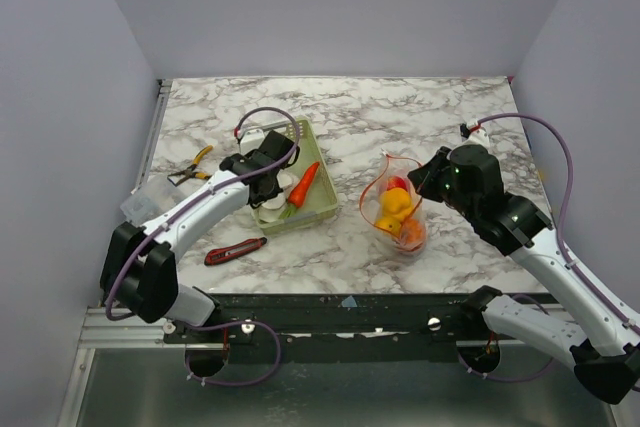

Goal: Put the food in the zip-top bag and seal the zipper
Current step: Pick up the fake vegetable from the bin, then place the fake vegetable in the zipper food storage bag.

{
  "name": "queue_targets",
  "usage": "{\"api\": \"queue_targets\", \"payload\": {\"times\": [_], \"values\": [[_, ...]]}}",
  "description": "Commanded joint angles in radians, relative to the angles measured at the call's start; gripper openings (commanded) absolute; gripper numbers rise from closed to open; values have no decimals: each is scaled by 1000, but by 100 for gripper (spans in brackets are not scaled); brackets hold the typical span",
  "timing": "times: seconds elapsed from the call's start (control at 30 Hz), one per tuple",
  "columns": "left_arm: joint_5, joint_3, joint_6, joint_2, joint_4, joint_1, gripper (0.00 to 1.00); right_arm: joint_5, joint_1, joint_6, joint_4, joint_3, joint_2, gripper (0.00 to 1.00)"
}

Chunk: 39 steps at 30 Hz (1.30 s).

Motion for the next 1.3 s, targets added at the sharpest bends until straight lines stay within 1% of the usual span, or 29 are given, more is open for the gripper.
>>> {"api": "queue_targets", "payload": {"times": [0.0, 0.1, 0.17, 0.27, 0.37, 0.43, 0.5, 0.53, 0.57, 0.6, 0.67, 0.8, 0.87, 1.07, 1.27], "values": [[2, 74, 53, -102, -22, -13, 0, -12, 6, 5, 40, -2, 4, 1], [8, 101, 94, -138, -38, -16, 0, -16, 6, 5, 46, -3, 12, 0], [63, 97, 194, -181, 11, -21, 0, -12, 6, 5, 45, 0, 16, 0], [321, 63, 397, -270, 162, -24, 0, -17, 6, 5, 49, -2, 18, 1], [634, 32, 527, -370, 295, -25, 0, -25, 6, 3, 54, 2, 20, 1], [813, 29, 555, -407, 359, -29, 0, -19, 5, 1, 51, 8, 22, 1], [947, 35, 545, -421, 403, -49, 0, -13, 6, 5, 53, 7, 15, 1], [997, 41, 546, -418, 417, -66, 0, -8, 5, 9, 55, 6, 10, 1], [1014, 53, 551, -413, 413, -93, 0, -4, 5, 11, 57, 4, 2, 1], [1013, 62, 567, -404, 404, -118, 0, 1, 5, 11, 63, 4, -5, 1], [955, 84, 619, -383, 355, -186, 0, 8, 6, 10, 67, 7, -18, 0], [740, 148, 762, -311, 208, -322, 0, 0, 6, 16, 70, 8, -33, 1], [623, 164, 818, -289, 168, -366, 0, -6, 5, 16, 71, 6, -36, 1], [387, 192, 955, -271, 99, -386, 0, -8, 6, 20, 67, -2, -41, 1], [267, 244, 1010, -236, 37, -404, 0, -17, 6, 10, 77, 1, -24, 1]]}}
